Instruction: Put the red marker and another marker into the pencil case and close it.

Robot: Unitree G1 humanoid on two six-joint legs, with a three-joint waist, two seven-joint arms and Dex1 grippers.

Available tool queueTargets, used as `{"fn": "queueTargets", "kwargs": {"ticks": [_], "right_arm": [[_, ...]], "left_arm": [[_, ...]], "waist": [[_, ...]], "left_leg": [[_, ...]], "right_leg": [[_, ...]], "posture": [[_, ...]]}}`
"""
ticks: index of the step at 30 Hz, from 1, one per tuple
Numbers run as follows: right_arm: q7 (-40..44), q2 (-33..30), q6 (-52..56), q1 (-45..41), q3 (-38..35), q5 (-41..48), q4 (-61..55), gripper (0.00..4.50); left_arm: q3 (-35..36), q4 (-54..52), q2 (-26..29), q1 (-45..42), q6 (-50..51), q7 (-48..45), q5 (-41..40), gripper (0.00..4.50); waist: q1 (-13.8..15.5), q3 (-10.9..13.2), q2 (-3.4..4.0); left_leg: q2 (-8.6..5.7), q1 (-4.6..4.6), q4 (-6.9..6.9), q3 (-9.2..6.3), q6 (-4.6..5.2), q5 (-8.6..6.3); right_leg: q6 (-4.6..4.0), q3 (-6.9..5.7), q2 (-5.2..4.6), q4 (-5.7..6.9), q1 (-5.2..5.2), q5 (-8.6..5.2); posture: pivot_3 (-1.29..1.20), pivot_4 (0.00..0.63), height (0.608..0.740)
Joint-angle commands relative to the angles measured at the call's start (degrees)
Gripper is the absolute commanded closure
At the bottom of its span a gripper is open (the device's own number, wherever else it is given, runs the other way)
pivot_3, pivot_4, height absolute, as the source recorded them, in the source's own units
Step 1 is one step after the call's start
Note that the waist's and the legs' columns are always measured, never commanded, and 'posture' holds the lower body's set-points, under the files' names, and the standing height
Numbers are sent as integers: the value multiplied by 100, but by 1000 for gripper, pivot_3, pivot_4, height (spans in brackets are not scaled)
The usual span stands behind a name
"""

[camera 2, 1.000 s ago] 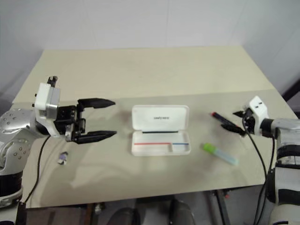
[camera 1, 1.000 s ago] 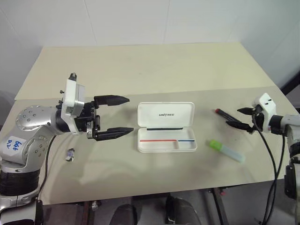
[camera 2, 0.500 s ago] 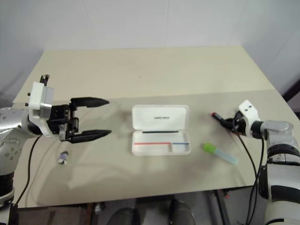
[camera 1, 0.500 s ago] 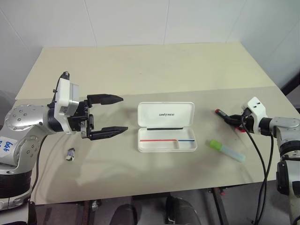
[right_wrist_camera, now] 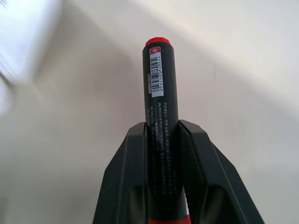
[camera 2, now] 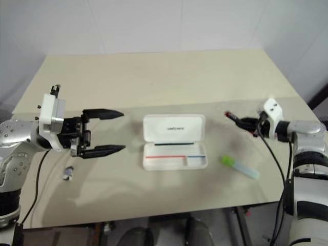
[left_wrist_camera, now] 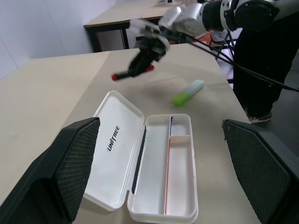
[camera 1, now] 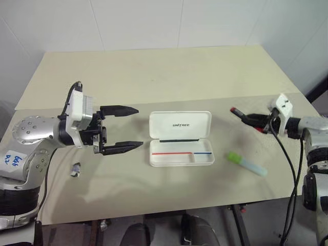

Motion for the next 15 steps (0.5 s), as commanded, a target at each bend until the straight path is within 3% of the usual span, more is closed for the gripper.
{"fn": "queueTargets", "kwargs": {"ticks": [1, 8, 15], "right_arm": [[441, -202, 446, 168, -299, 688, -1372, 3928], [636, 133, 2535, 1311, -42, 2214, -4835, 3928], [815, 626, 2603, 1815, 896, 2039, -5421, 3928]], "left_arm": [[57, 5, -67, 101, -220, -1, 80, 0], [168, 94, -79, 400, -471, 9, 206, 0], [281, -104, -76, 719, -505, 183, 185, 0]], "waist": [[12, 1, 1], [111, 0, -1], [123, -7, -16]], "left_leg": [[0, -1, -1, -1, 0, 0], [-1, -1, -8, -8, -1, -1], [-4, 0, -1, -7, 0, -1]], "right_leg": [[0, 0, 0, -1, 0, 0], [0, -4, 0, 4, -5, 0], [-1, -2, -1, 5, -2, 0]], "posture": [[0, 150, 740], [0, 150, 740], [0, 150, 740]]}}
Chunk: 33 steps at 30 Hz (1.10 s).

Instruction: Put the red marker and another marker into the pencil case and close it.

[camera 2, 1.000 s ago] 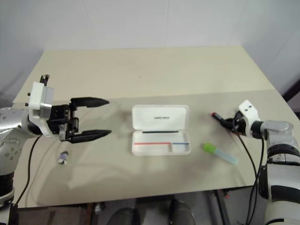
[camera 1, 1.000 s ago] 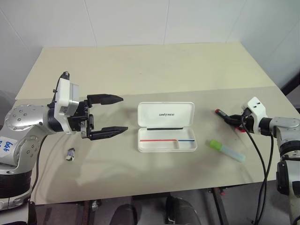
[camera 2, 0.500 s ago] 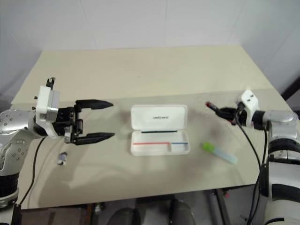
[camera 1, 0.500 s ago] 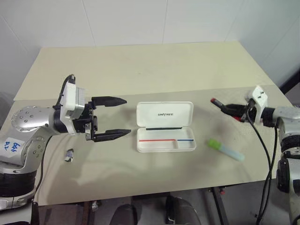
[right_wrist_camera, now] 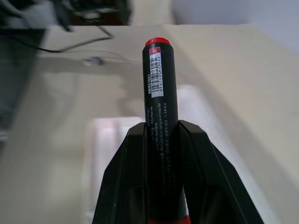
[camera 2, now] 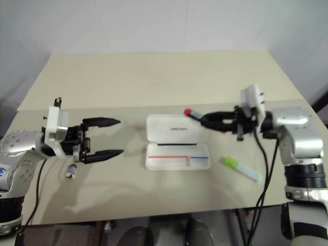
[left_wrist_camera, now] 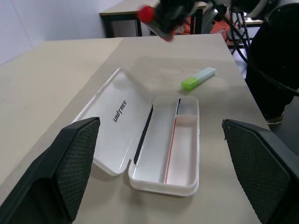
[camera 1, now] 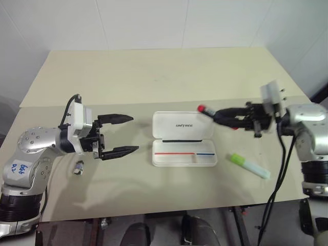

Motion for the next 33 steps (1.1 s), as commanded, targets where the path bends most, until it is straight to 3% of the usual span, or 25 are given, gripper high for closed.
{"fn": "queueTargets", "kwargs": {"ticks": [1, 9, 18, 29, 33], "right_arm": [[202, 89, -245, 27, 314, -170, -77, 3928], [281, 845, -1679, -693, 1361, -1366, 1211, 3928], [-154, 1278, -2480, -1091, 1611, -2115, 1959, 3928], [-10, 1274, -1359, -850, 1412, -1409, 796, 30], [-80, 838, 909, -383, 760, 393, -964, 30]], "left_arm": [[205, -330, 3, 102, -72, 148, -26, 0], [256, -647, -53, 360, 17, 446, -114, 0], [262, -737, -138, 424, 36, 636, -112, 0], [188, -683, -194, 356, 17, 691, -87, 0], [92, -737, -268, 348, 33, 712, -93, 0]], "waist": [[-3, 2, 3], [-40, 1, 2], [-24, 1, 2], [-27, 2, 2], [17, 2, 3]], "left_leg": [[0, 0, 0, 3, 0, 0], [1, 2, -1, 8, 0, 0], [1, -1, -3, 3, -1, 0], [2, -1, -3, 2, -1, 0], [2, -6, -3, -9, -1, 0]], "right_leg": [[0, 1, -1, 0, -1, 0], [-1, 1, 2, 3, -5, 0], [-1, -1, 1, 6, -7, -1], [-1, 0, 3, 8, -9, -1], [-1, -3, 1, 11, -9, 0]], "posture": [[0, 150, 740], [0, 150, 740], [0, 150, 740], [0, 150, 740], [0, 150, 740]]}}
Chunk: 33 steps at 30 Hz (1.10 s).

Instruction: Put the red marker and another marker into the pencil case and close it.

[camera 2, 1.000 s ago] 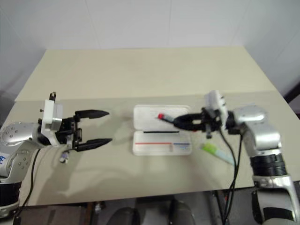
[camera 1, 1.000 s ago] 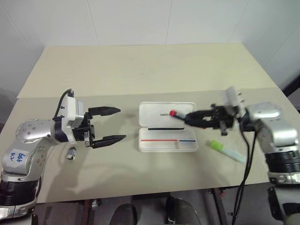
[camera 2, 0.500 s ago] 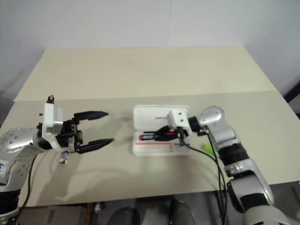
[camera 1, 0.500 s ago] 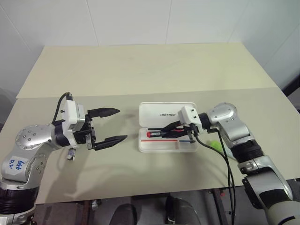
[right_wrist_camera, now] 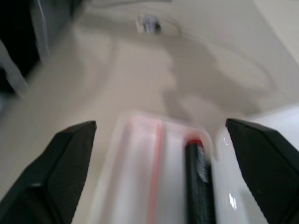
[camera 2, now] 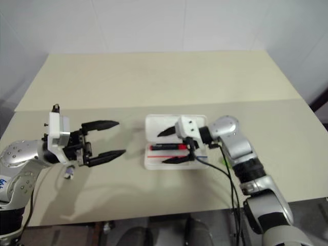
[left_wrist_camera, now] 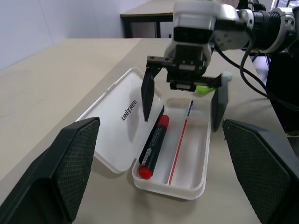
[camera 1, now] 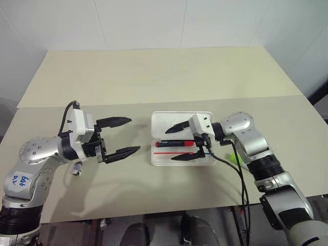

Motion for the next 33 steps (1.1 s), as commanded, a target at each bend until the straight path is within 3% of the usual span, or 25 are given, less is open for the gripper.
{"fn": "queueTargets", "kwargs": {"ticks": [1, 6, 12, 16, 25, 30, 33], "right_arm": [[-109, -498, 1642, 236, -730, 1418, -1337, 30], [-511, -1570, 2876, 804, -1649, 2113, -1936, 30], [-1226, -2284, 2946, 1819, -2555, 1853, -1962, 30], [-2010, -2167, 2451, 2923, -3133, 1318, -1858, 30], [-3199, -1741, 1032, 4332, -3302, 38, -1312, 30], [-2899, -1650, 165, 4996, -3405, -120, -818, 30], [-2546, -1845, -601, 4917, -3388, -249, -78, 30]], "left_arm": [[-12, -240, -56, -22, -24, 38, -76, 0], [-87, -335, -141, -6, 3, 63, -99, 0], [-222, -329, -271, -6, -43, 72, -46, 0], [-394, -267, -408, -109, -77, 66, -1, 0], [-651, -46, -527, -453, -100, 1, 54, 0], [-702, 66, -541, -609, -69, -90, 25, 0], [-735, 173, -539, -718, -72, -182, 38, 0]], "waist": [[8, 0, 0], [38, -4, -7], [96, -6, -13], [136, -13, -25], [131, -21, -36], [118, -21, -33], [125, -23, -35]], "left_leg": [[-1, 0, 0, -1, 0, -1], [-4, 1, 0, 1, 6, -9], [-3, 4, -1, 12, 8, -11], [-3, 4, 1, 14, 7, -10], [-2, 8, 5, 19, 6, -9], [-3, 11, 5, 24, 6, -9], [-3, 16, 4, 23, 6, -9]], "right_leg": [[0, -1, -1, 3, 0, 0], [0, -1, -3, 0, 0, 0], [-1, 4, -1, -10, 0, 0], [-1, 5, -2, -10, 3, 0], [-1, 7, 0, -11, 7, -1], [0, 12, 2, -13, 7, -1], [0, 12, 3, -17, 16, -1]], "posture": [[0, 150, 740], [0, 150, 740], [0, 150, 740], [0, 150, 740], [0, 150, 740], [0, 150, 740], [0, 150, 740]]}}
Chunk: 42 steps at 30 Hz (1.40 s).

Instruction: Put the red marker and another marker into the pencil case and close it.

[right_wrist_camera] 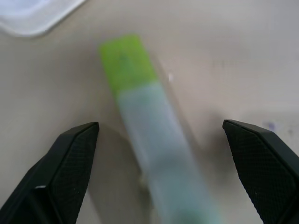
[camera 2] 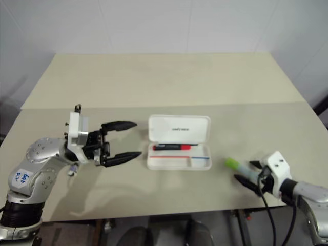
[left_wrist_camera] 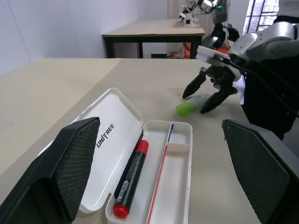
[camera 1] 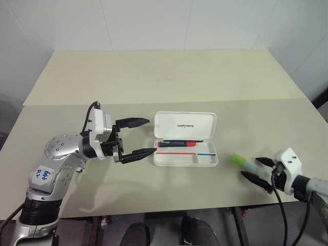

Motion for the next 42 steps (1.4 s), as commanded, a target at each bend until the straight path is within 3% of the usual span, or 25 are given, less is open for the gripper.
{"fn": "queueTargets", "kwargs": {"ticks": [1, 7, 10, 20, 35, 38, 42], "right_arm": [[429, -295, -736, -123, -159, -173, 808, 30], [1242, -612, -1157, -676, 9, -17, 1729, 30], [1724, -666, -1156, -1099, 107, 127, 1983, 632], [1953, -352, -1127, -1362, 247, 303, 1641, 4250], [2207, -495, -1016, -1459, 512, 181, 1459, 4250], [2139, -467, -884, -1513, 456, 274, 1431, 3713], [2192, -544, -844, -1625, 395, 305, 1425, 2230]], "left_arm": [[-24, 68, 3, -221, -67, -118, 12, 0], [-51, 174, 4, -324, -107, -228, 43, 0], [-28, 172, 21, -339, -116, -260, 53, 0], [82, 26, 39, -180, -107, -197, 45, 0], [58, -24, 15, -155, -106, -143, 53, 0], [55, 6, 12, -173, -114, -146, 52, 0], [60, 41, 14, -184, -121, -159, 53, 0]], "waist": [[11, 0, -1], [-3, 0, 0], [-10, 2, 4], [-1, 2, 4], [6, 3, 5], [5, 3, 5], [-3, 3, 6]], "left_leg": [[-1, 0, 1, 0, 0, 0], [2, 1, 5, -4, 2, 1], [3, 0, 5, -1, 2, 1], [2, -2, 6, -4, 1, 2], [3, -2, 7, -5, 0, 2], [3, -4, 7, -6, 0, 2], [3, -1, 7, -5, 0, 2]], "right_leg": [[0, 0, -1, -1, 2, 0], [0, -2, 0, 1, 3, 1], [0, -1, 1, -1, 3, 0], [0, -3, -1, -1, 3, 0], [0, -4, -1, 1, 2, 0], [0, -4, -1, 1, 2, 0], [0, -3, 0, 3, 2, 0]], "posture": [[0, 150, 740], [0, 150, 740], [0, 150, 740], [0, 150, 740], [0, 150, 740], [0, 150, 740], [0, 150, 740]]}}
